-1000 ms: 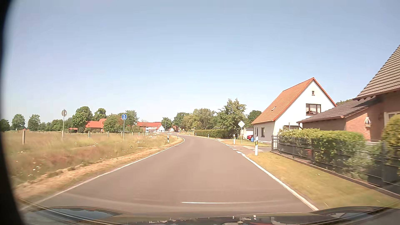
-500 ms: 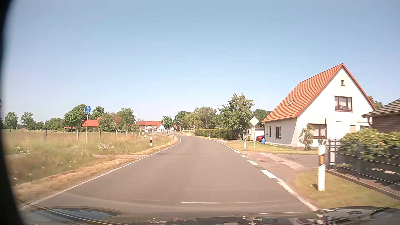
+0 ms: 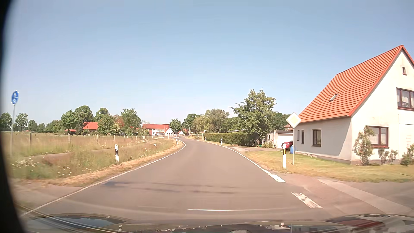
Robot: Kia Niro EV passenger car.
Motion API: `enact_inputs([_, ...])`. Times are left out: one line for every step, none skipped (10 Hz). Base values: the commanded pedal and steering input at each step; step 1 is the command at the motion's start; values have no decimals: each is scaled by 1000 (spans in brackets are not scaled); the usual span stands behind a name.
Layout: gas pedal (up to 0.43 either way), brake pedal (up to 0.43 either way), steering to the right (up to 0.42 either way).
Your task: Follow the waypoints while adhering to traffic rules and regulations
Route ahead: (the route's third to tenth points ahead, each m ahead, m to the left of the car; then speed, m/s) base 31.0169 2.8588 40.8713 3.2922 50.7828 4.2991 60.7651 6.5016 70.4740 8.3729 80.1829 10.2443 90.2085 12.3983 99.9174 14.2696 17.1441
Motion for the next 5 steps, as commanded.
enact_inputs([150, 0, -11])
enact_inputs([150, 0, -11])
enact_inputs([157, 0, -11])
enact_inputs([157, 0, -12])
enact_inputs([157, 0, -11])
